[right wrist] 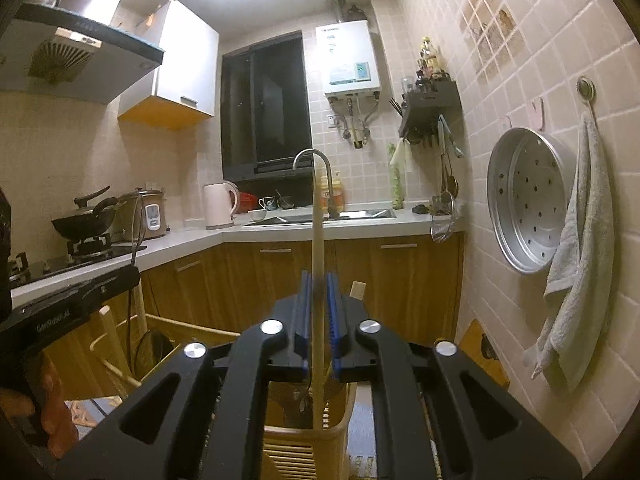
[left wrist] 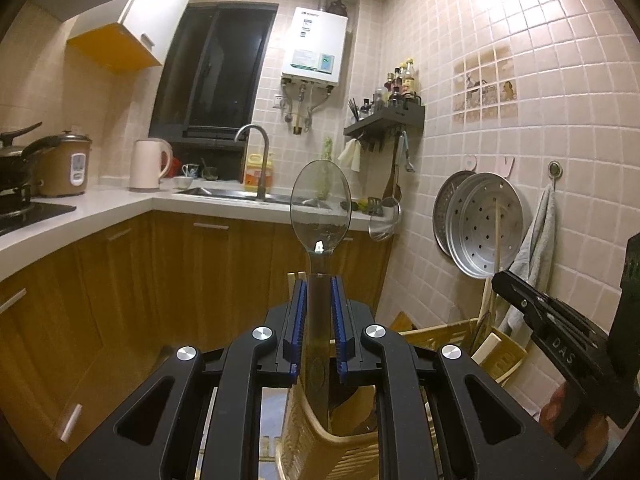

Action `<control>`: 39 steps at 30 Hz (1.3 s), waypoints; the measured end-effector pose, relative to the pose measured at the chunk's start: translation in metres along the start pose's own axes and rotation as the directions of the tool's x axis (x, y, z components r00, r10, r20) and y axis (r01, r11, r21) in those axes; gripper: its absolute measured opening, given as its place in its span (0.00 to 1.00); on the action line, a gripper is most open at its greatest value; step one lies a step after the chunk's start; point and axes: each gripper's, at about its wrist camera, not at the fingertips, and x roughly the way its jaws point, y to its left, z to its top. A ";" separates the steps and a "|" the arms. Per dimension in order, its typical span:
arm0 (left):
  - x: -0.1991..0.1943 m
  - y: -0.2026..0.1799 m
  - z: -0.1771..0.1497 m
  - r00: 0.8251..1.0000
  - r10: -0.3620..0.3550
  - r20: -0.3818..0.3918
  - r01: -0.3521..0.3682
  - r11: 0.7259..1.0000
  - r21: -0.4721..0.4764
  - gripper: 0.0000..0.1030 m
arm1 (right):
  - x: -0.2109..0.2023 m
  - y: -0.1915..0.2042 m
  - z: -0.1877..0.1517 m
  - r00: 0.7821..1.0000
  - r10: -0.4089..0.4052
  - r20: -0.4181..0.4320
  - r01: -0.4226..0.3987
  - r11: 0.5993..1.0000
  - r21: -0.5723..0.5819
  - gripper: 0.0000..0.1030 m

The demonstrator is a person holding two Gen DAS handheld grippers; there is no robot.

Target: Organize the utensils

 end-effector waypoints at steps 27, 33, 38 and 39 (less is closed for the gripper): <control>-0.064 -0.012 0.009 0.999 -0.001 -0.040 -0.001 0.999 -0.037 0.60 | -0.073 0.012 0.001 0.999 -0.019 -0.030 0.019 1.000 -0.021 0.52; -0.094 -0.010 -0.010 0.983 -0.004 -0.186 -0.013 0.996 -0.091 0.60 | -0.110 0.024 -0.005 0.994 -0.063 -0.085 0.063 0.998 -0.008 0.62; -0.123 -0.016 -0.031 0.976 0.062 -0.209 -0.078 0.994 -0.073 0.60 | -0.139 0.038 -0.014 0.991 -0.046 -0.126 0.046 0.999 -0.004 0.62; -0.128 -0.018 -0.035 0.976 0.069 -0.209 -0.086 0.994 -0.070 0.61 | -0.143 0.040 -0.016 0.990 -0.043 -0.131 0.043 0.999 -0.004 0.63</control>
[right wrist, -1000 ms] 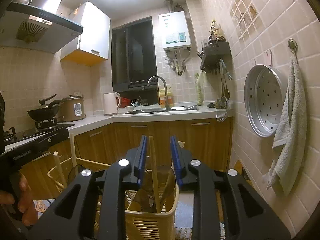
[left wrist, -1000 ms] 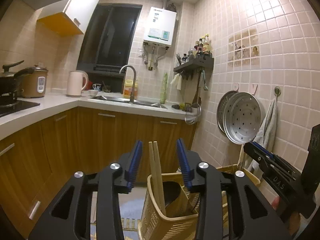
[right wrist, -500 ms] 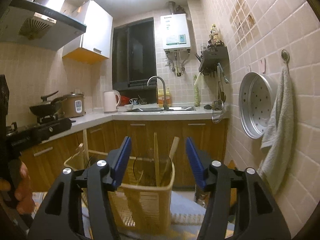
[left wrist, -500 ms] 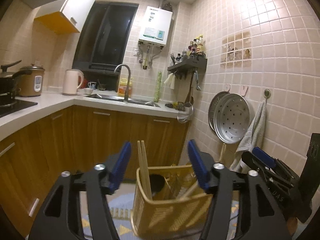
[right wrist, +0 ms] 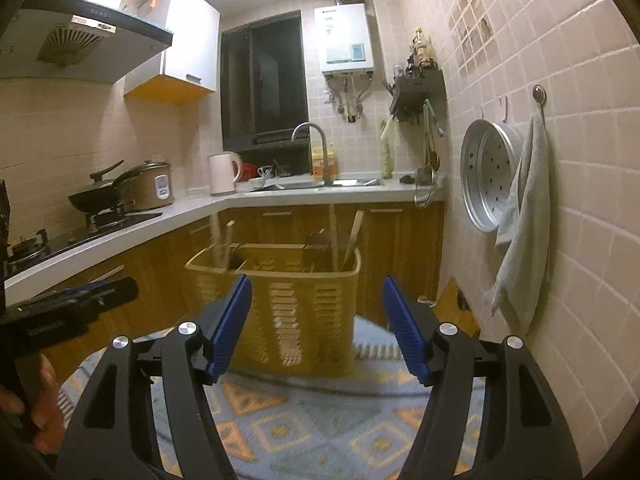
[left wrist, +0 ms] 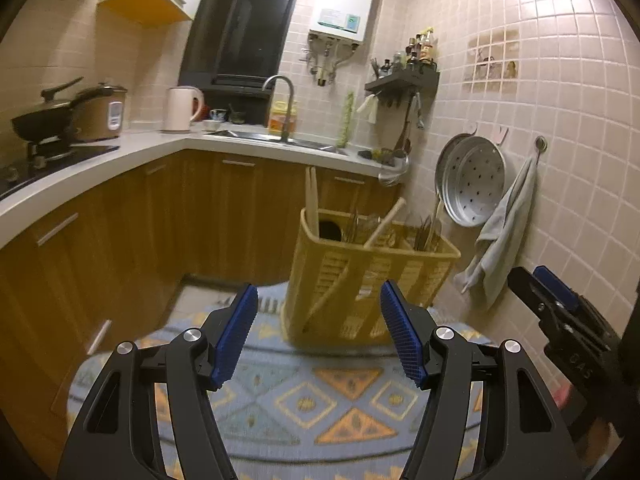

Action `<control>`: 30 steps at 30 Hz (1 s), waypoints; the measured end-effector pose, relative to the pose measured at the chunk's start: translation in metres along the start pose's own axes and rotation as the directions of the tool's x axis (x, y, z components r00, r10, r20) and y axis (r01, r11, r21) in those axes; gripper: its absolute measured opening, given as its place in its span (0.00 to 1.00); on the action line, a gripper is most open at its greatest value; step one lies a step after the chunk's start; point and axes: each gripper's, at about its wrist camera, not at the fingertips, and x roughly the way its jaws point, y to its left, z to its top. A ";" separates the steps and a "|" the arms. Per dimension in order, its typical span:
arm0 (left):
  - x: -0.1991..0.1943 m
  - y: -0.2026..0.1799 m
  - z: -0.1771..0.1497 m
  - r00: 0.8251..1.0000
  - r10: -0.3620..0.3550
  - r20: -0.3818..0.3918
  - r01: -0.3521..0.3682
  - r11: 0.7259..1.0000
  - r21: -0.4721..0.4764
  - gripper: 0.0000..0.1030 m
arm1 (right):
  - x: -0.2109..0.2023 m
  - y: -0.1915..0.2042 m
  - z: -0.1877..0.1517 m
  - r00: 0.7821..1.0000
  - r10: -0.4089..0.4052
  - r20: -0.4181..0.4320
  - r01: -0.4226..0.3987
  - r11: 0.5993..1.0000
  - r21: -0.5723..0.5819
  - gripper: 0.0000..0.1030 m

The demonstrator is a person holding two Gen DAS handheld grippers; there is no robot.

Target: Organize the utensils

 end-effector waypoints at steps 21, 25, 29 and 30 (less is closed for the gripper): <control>-0.015 -0.013 -0.057 0.972 0.194 0.130 -0.211 0.969 0.132 0.88 | -0.025 0.025 -0.052 0.997 -0.079 0.016 0.079 0.997 -0.019 0.68; -0.012 -0.004 -0.055 0.970 0.218 0.112 -0.229 0.968 0.101 0.88 | -0.020 0.015 -0.050 0.996 -0.086 -0.007 0.087 0.996 0.024 0.68; -0.007 0.004 -0.054 0.967 0.241 0.081 -0.247 0.966 0.073 0.89 | -0.016 0.011 -0.051 0.994 -0.103 -0.027 0.103 0.994 0.022 0.68; -0.006 0.005 -0.054 0.966 0.248 0.077 -0.253 0.965 0.070 0.89 | -0.015 0.012 -0.052 0.994 -0.108 -0.032 0.108 0.994 0.009 0.68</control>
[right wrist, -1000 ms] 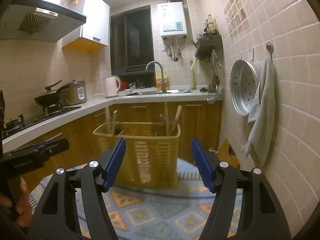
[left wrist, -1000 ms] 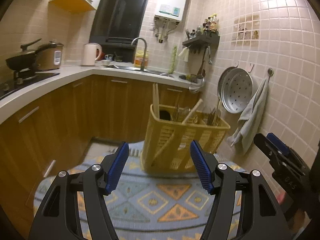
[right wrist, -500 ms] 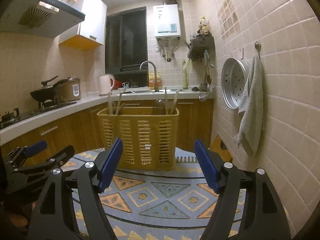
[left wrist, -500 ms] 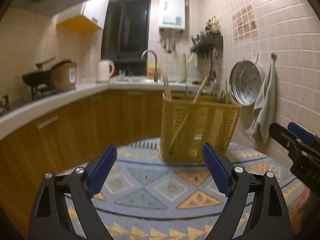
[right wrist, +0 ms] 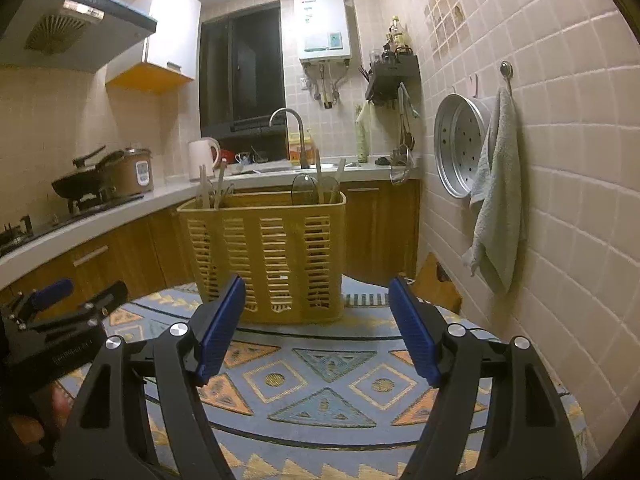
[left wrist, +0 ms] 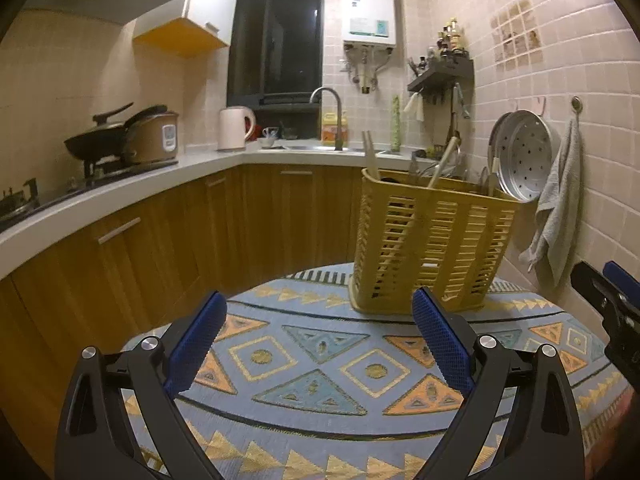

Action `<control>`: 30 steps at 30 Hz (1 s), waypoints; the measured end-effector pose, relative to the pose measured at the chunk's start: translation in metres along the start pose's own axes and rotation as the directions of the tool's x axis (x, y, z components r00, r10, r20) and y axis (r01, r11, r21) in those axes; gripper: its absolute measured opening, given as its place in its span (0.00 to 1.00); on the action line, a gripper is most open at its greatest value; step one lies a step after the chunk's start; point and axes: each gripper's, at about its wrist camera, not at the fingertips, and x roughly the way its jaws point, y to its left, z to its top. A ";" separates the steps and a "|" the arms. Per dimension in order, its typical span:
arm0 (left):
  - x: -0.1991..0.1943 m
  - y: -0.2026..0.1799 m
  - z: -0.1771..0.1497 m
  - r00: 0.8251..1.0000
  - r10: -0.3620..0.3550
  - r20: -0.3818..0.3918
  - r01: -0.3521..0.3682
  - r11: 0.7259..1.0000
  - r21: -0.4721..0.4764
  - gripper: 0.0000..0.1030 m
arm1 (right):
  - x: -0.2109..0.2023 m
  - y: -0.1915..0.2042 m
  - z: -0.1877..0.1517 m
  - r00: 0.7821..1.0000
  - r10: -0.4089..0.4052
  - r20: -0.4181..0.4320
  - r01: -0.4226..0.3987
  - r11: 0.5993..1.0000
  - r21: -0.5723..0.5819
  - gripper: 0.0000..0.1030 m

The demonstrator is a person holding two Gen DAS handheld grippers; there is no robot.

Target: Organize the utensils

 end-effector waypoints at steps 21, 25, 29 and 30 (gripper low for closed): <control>0.002 -0.002 0.001 1.000 0.023 -0.018 -0.023 1.000 0.004 0.90 | 0.009 0.009 -0.007 0.998 0.009 -0.057 -0.011 0.999 -0.038 0.68; 0.000 -0.005 0.001 1.000 0.030 -0.008 -0.030 1.000 0.008 0.90 | 0.010 0.009 -0.008 0.998 0.010 -0.062 -0.012 0.999 -0.038 0.68; 0.000 -0.005 0.001 0.999 0.033 -0.010 -0.033 0.999 0.008 0.90 | 0.010 0.010 -0.008 0.998 0.009 -0.063 -0.011 0.999 -0.041 0.68; 0.000 -0.004 0.001 0.999 0.035 -0.010 -0.035 0.999 0.008 0.90 | 0.010 0.010 -0.008 0.998 0.008 -0.064 -0.011 0.999 -0.042 0.68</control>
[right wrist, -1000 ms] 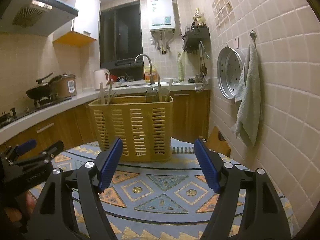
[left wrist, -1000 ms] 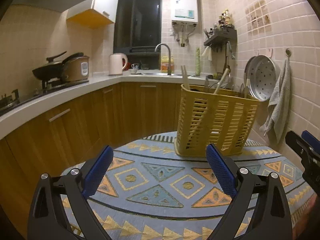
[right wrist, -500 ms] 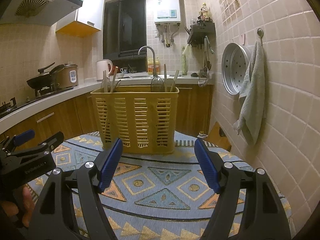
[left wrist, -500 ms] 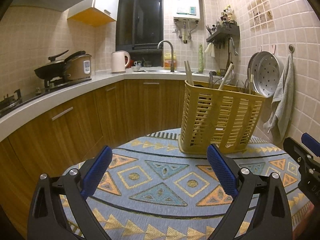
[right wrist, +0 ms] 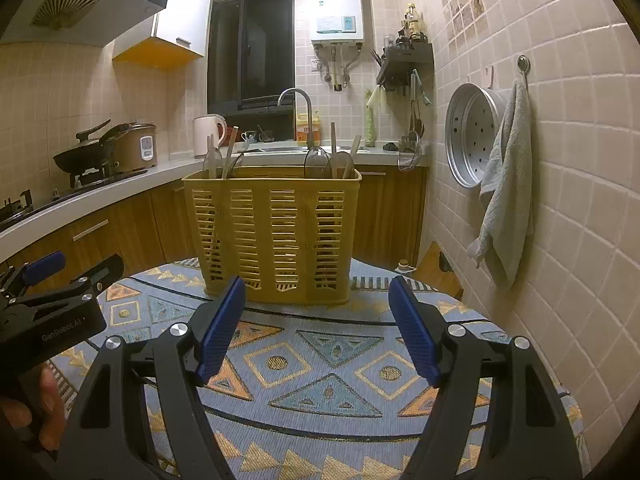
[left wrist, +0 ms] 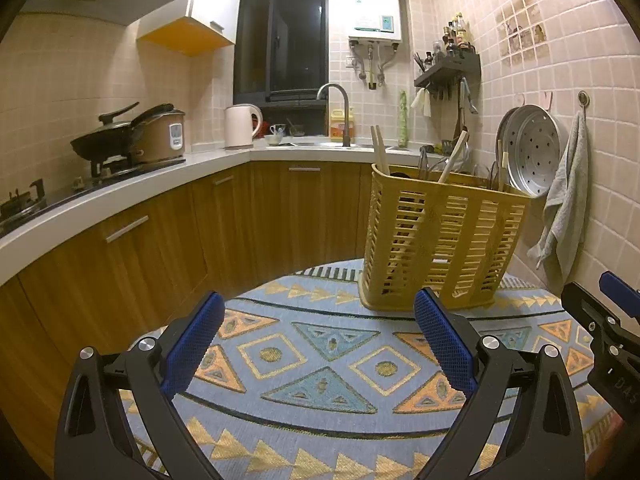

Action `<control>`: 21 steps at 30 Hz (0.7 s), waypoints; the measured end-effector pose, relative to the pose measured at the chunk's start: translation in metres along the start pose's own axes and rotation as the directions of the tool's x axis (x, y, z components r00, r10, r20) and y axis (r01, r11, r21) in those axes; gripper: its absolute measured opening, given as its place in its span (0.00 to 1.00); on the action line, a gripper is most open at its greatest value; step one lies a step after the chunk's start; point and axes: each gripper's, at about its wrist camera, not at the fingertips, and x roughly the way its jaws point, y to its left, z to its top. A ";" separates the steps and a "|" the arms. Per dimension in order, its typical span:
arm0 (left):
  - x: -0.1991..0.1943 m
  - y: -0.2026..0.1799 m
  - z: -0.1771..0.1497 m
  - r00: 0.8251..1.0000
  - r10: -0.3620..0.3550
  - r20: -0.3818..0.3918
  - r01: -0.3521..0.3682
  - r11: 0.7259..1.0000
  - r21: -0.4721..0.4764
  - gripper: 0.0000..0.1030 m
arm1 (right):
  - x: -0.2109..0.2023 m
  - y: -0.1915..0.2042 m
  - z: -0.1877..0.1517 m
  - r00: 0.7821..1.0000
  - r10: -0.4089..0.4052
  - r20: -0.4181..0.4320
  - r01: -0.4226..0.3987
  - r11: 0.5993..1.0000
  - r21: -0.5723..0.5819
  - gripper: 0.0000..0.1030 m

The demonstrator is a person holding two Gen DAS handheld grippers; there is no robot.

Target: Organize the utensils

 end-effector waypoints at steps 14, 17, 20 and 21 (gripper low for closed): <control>0.001 0.000 -0.001 1.000 -0.007 -0.010 0.007 1.000 0.005 0.92 | 0.003 0.000 -0.001 1.000 -0.004 -0.010 0.004 1.000 -0.003 0.68; 0.001 0.000 -0.001 1.000 -0.007 -0.011 0.007 1.000 0.003 0.92 | 0.003 0.000 -0.001 1.000 -0.004 -0.010 0.004 1.000 -0.004 0.68; 0.001 0.000 -0.001 1.000 -0.007 -0.010 0.008 1.000 0.004 0.92 | 0.003 0.000 -0.001 1.000 -0.004 -0.010 0.004 1.000 -0.003 0.68; 0.001 0.001 -0.001 1.000 -0.008 -0.010 0.008 1.000 0.005 0.92 | 0.003 0.000 -0.001 1.000 -0.004 -0.010 0.004 1.000 -0.003 0.68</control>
